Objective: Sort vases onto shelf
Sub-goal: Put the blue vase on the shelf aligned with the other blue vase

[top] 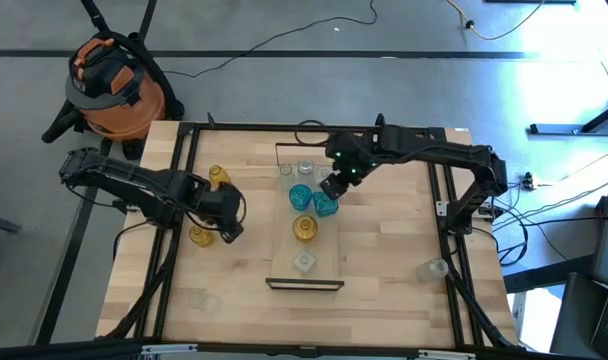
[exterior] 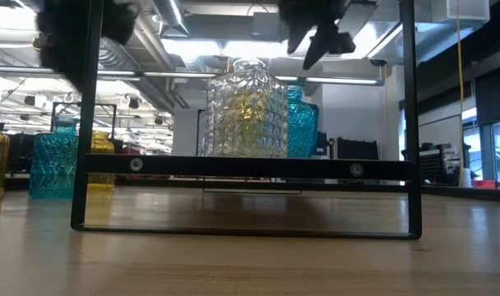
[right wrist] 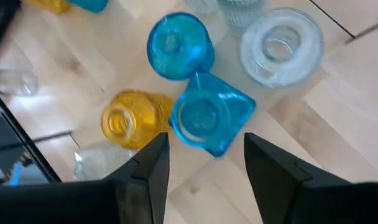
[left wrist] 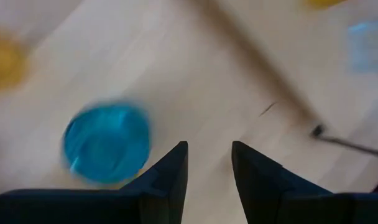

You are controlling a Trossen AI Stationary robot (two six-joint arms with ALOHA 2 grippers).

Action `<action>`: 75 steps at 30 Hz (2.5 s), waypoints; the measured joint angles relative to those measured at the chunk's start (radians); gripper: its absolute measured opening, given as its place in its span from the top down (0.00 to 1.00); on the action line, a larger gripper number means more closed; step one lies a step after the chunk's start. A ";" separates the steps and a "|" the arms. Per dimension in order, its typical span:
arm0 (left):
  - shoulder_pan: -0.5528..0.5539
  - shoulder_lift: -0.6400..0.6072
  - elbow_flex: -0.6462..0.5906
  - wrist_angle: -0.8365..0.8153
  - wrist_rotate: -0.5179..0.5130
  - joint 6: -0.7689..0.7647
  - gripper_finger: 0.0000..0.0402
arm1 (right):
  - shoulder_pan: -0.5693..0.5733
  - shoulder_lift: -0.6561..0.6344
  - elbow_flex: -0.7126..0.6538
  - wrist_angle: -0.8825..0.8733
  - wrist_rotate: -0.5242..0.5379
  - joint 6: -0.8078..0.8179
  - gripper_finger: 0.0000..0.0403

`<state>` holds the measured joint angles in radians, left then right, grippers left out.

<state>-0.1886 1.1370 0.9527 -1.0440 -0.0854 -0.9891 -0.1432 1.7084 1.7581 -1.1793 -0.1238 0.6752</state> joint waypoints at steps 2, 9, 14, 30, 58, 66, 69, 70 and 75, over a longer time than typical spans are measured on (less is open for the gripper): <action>-0.003 0.000 0.000 -0.065 0.024 -0.044 0.71 | 0.000 -0.001 0.020 -0.038 0.008 -0.013 0.58; -0.017 0.000 0.000 -0.112 0.022 -0.082 0.71 | 0.000 -0.001 0.029 -0.059 0.057 -0.034 0.58; -0.017 0.000 0.000 -0.144 -0.037 -0.109 0.71 | 0.000 -0.001 0.029 -0.058 0.064 -0.055 0.58; 0.121 0.057 -0.130 -0.035 0.017 0.029 0.71 | -0.001 0.000 0.030 -0.050 0.064 -0.075 0.58; 0.234 0.403 0.445 -0.091 -0.014 0.645 0.96 | 0.000 0.000 0.030 -0.072 0.053 -0.054 0.58; 0.267 0.567 0.561 -0.148 -0.051 0.739 0.96 | 0.050 0.000 0.030 -0.153 0.061 -0.052 0.58; 0.267 0.581 0.569 -0.131 -0.042 0.757 0.97 | 0.081 0.000 0.030 -0.167 0.091 -0.048 0.58; 0.267 0.581 0.569 -0.121 -0.036 0.758 0.97 | 0.091 0.000 0.030 -0.166 0.103 -0.041 0.58; 0.267 0.581 0.570 -0.092 -0.027 0.765 0.97 | 0.117 0.000 0.030 -0.166 0.149 -0.020 0.58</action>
<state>0.0784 1.7176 1.5230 -1.1362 -0.1123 -0.2245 -0.0260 1.7084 1.7878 -1.3449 0.0248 0.6553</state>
